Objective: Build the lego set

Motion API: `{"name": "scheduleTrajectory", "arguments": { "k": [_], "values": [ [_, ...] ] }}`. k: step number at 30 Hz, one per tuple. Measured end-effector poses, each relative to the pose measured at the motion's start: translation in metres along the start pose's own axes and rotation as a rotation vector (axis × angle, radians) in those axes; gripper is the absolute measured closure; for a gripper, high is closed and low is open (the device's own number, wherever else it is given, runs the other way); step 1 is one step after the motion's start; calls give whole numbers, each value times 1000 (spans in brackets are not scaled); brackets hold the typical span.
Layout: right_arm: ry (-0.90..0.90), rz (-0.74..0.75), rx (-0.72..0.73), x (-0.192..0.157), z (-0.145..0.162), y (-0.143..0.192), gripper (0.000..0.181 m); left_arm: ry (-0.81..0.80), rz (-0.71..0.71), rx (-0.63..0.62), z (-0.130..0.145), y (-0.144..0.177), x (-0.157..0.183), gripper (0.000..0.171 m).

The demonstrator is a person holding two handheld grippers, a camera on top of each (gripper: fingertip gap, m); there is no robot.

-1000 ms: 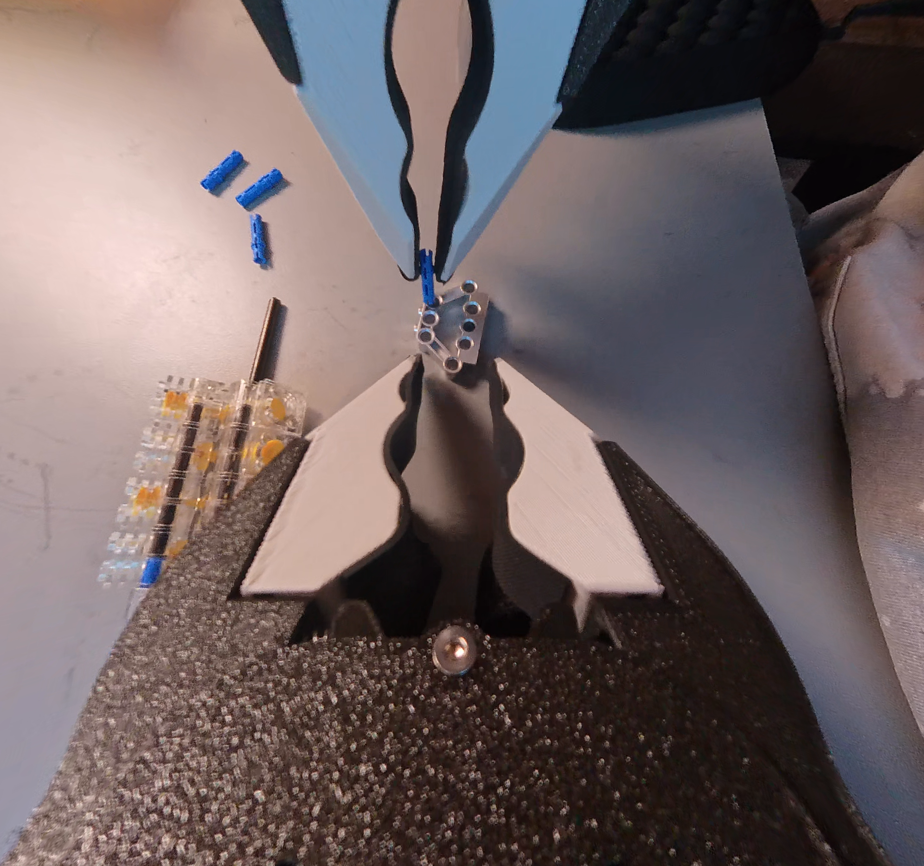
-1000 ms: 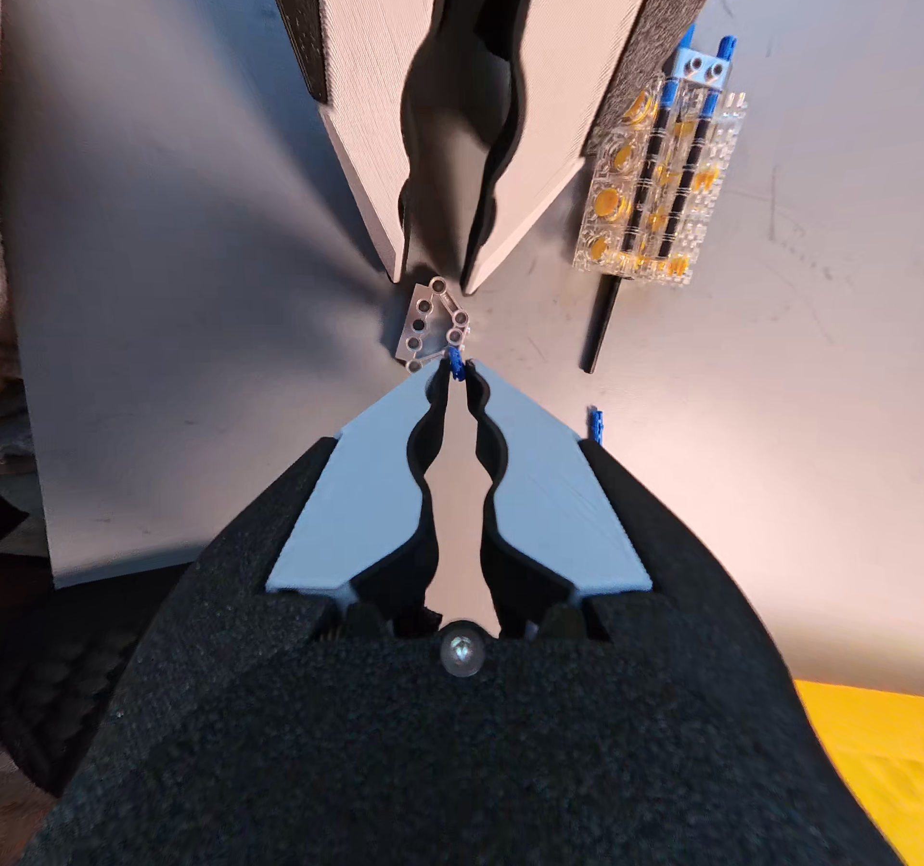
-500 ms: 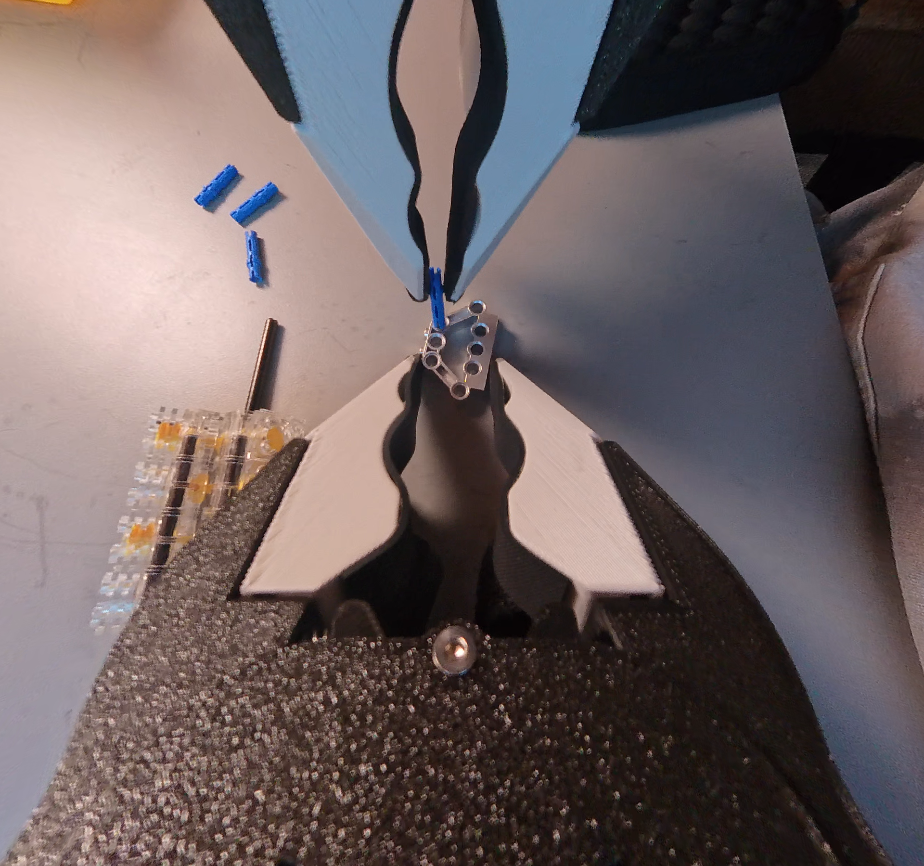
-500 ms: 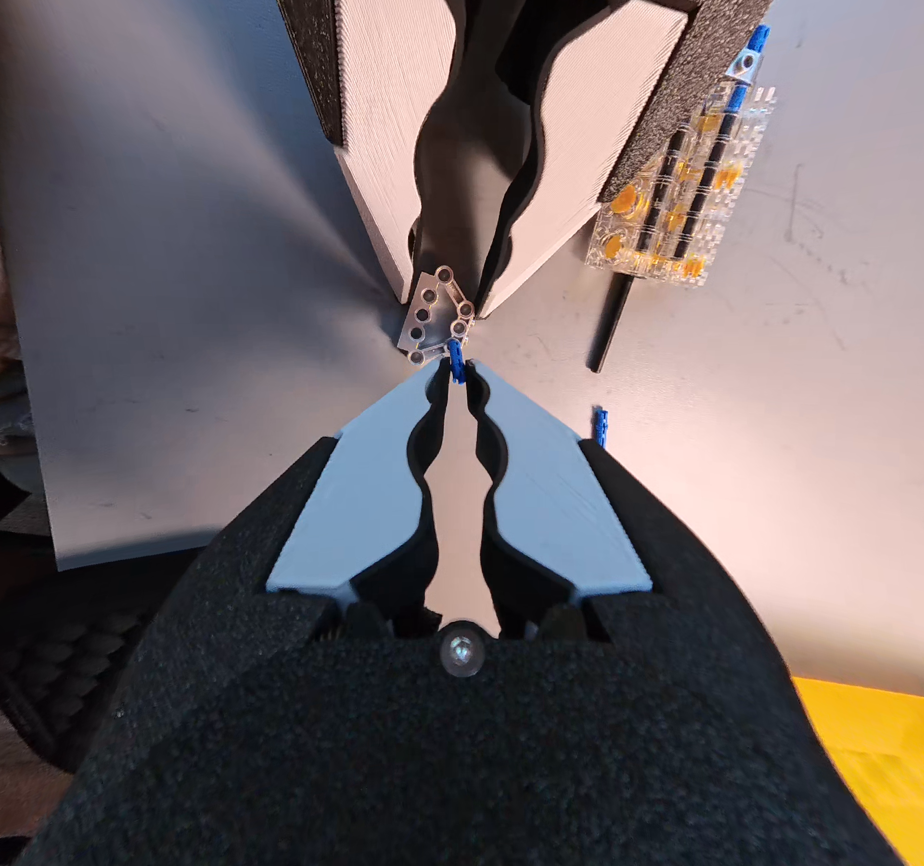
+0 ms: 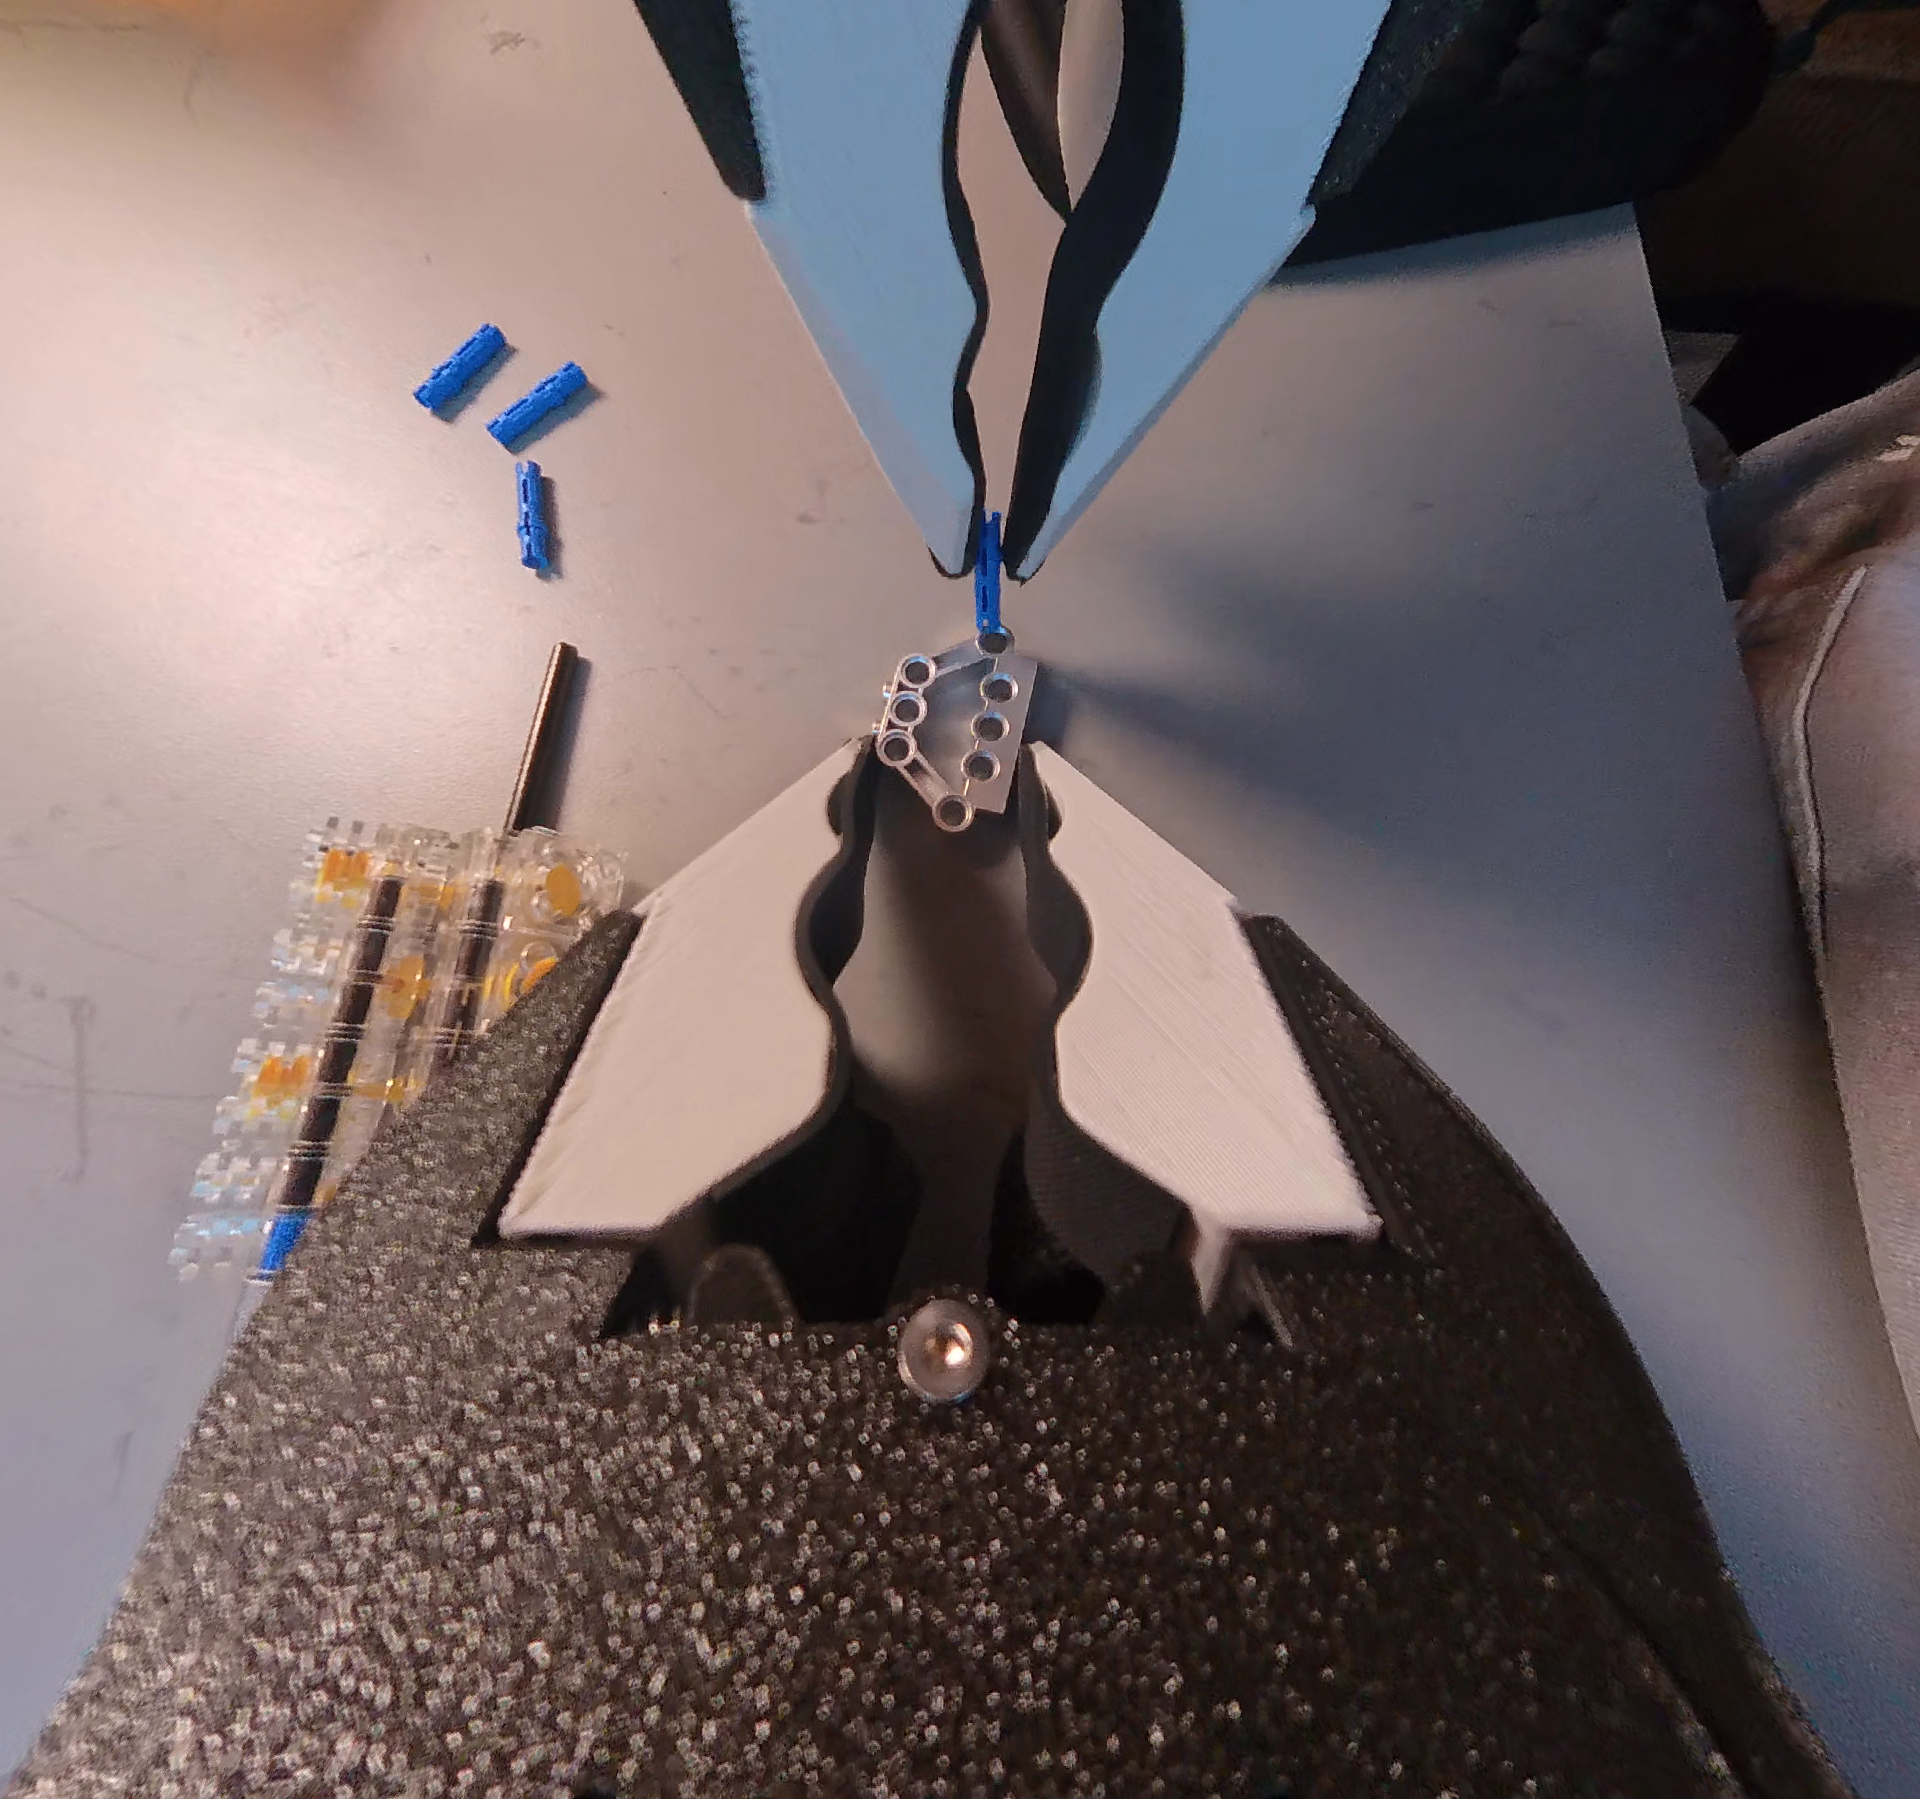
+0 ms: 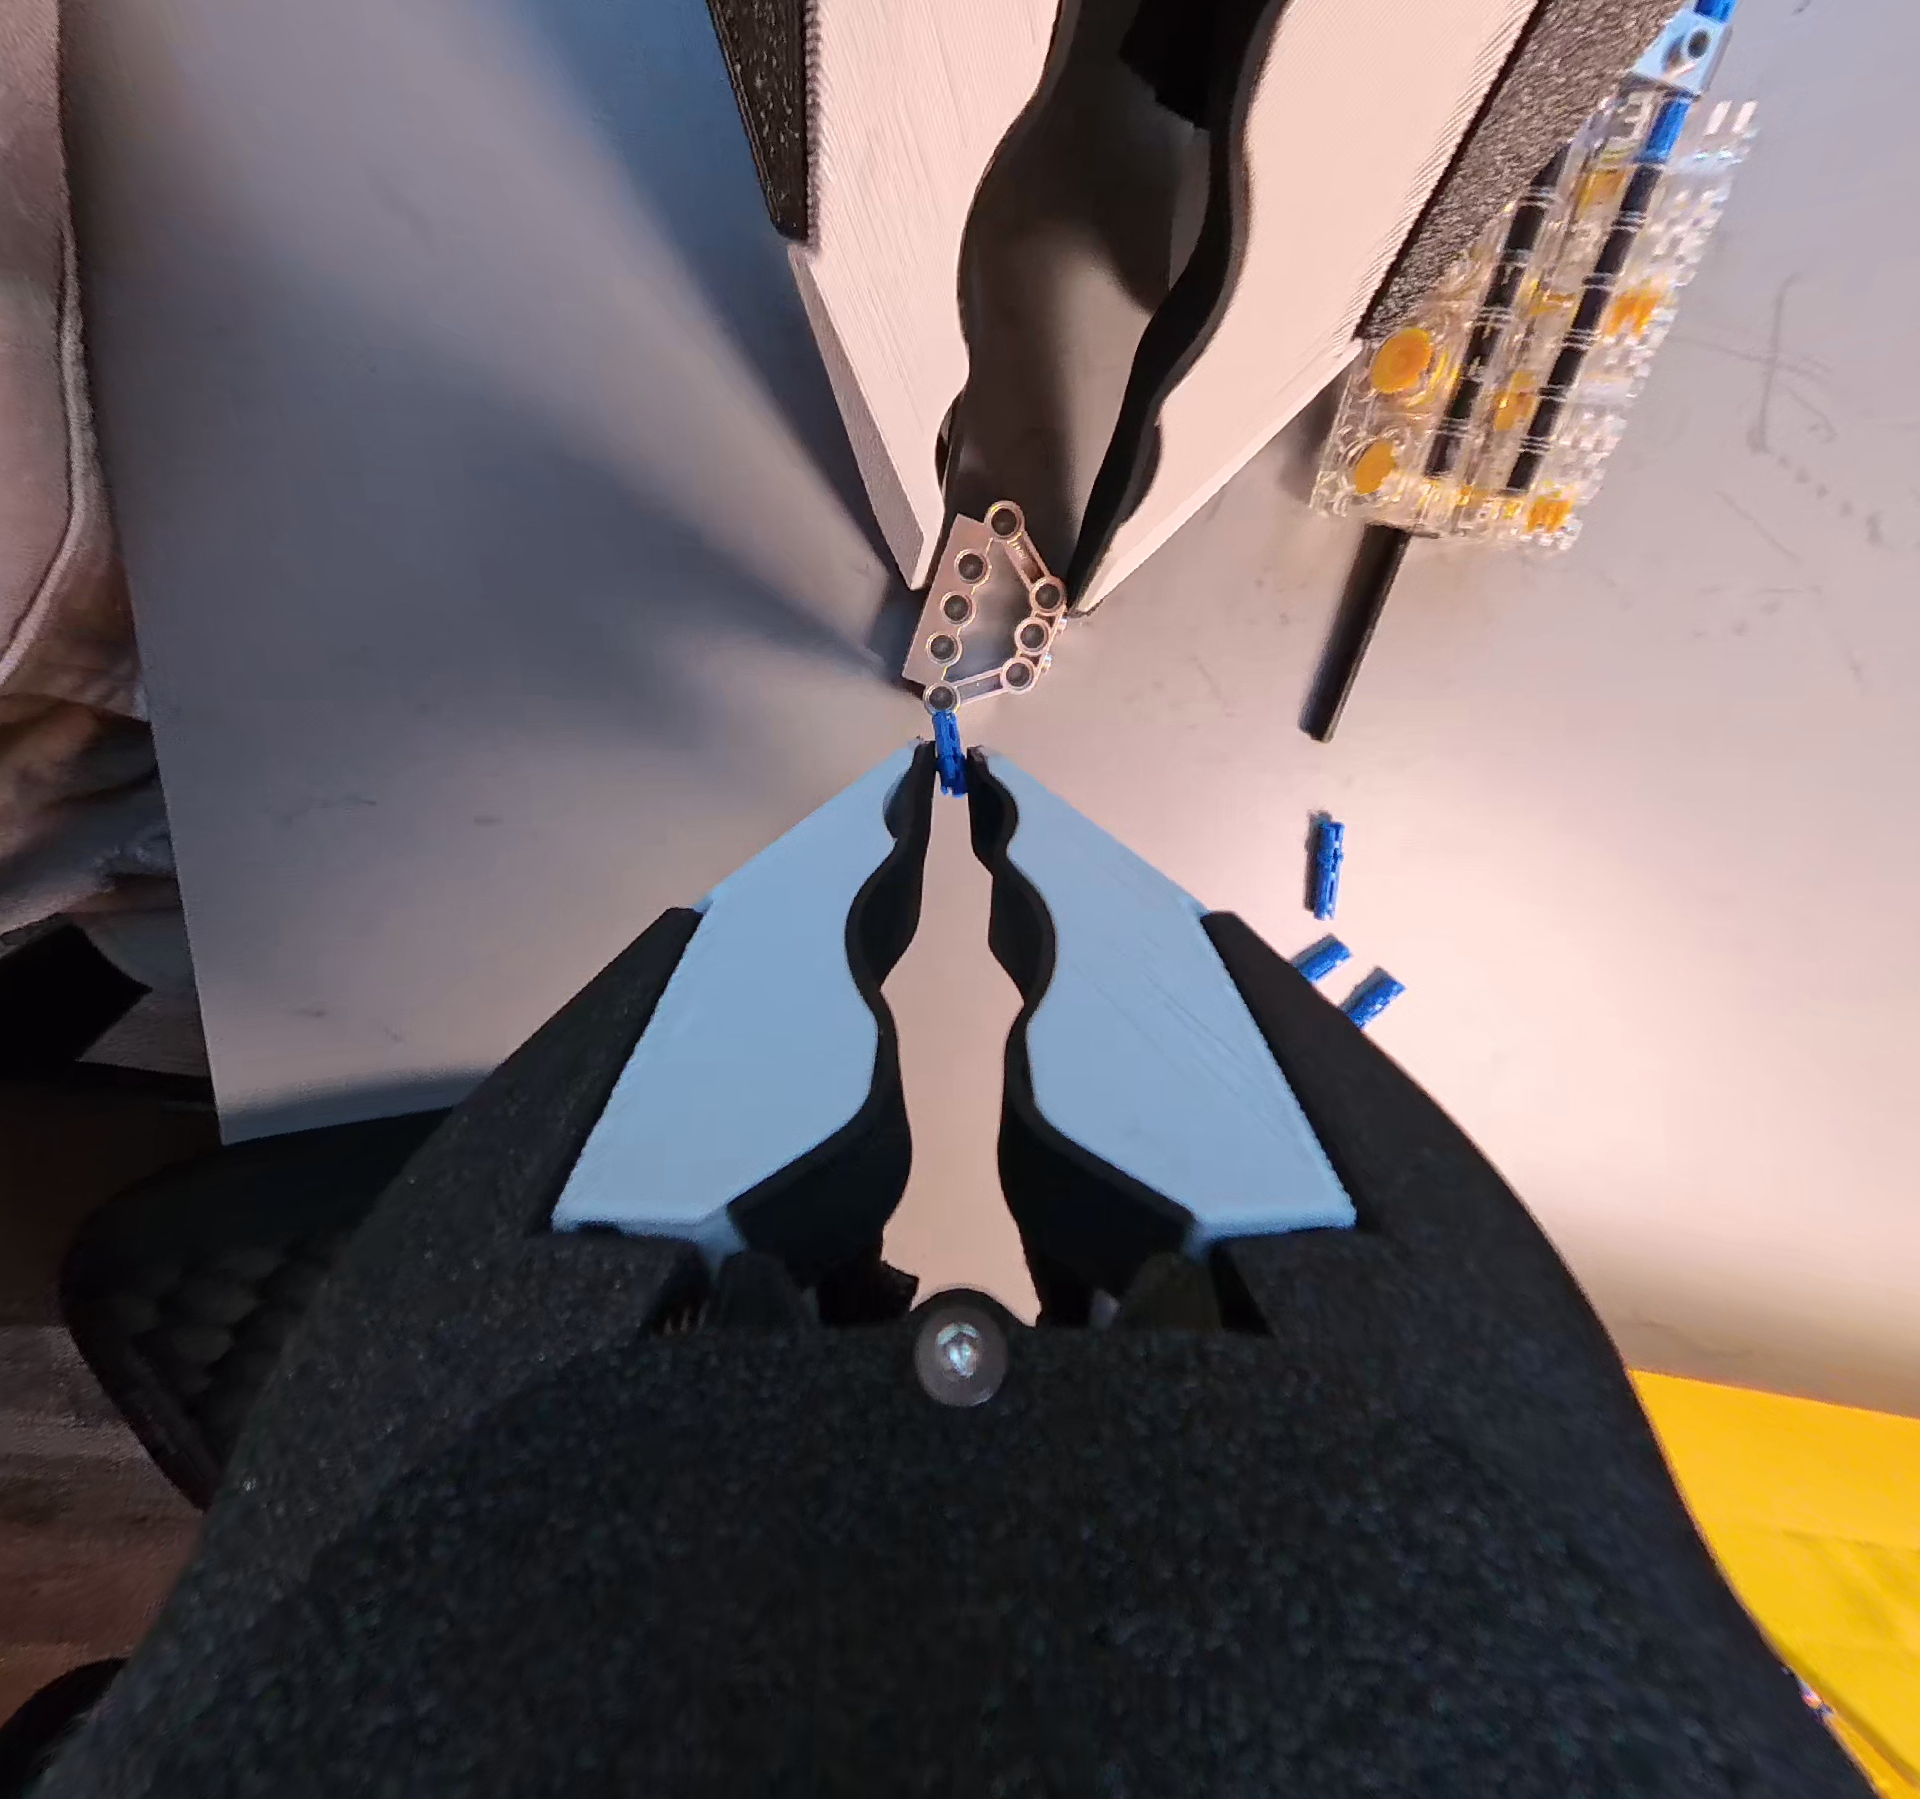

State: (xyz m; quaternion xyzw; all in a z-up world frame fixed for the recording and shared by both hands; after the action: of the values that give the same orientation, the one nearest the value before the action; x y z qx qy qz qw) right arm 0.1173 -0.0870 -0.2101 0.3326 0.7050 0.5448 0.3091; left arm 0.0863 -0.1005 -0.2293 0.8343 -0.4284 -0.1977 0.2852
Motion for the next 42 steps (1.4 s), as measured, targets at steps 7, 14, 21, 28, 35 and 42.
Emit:
{"name": "scheduleTrajectory", "arguments": {
  "k": [7,14,21,28,35,42],
  "values": [
    [15,0,-25,0,-4,-2,178,12,-8,-2,0,0,0,146],
    [35,1,-22,-1,-12,-2,178,23,-12,-3,1,0,0,151],
    [13,6,59,-3,-12,-8,178,19,-30,0,1,2,-1,158],
    [-109,103,514,0,-33,34,178,38,36,128,-16,16,6,146],
    [-207,126,1037,-8,-55,74,177,133,125,438,-63,50,10,162],
    [-172,143,913,-14,-47,63,177,31,99,362,-56,47,16,170]
  ]
}}
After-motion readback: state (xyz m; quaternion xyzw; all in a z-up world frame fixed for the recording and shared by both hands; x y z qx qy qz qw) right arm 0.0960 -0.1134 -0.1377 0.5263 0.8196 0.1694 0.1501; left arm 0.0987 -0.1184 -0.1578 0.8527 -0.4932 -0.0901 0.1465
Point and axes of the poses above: each gripper's, where its closed fingertips meet, y back along the fingers, z out of its underside, x = y × z across the jaws, the point moved 1 cm from there along y, back along the fingers, and after that the axes turned 9 degrees about -z, right-handed, at the moved point
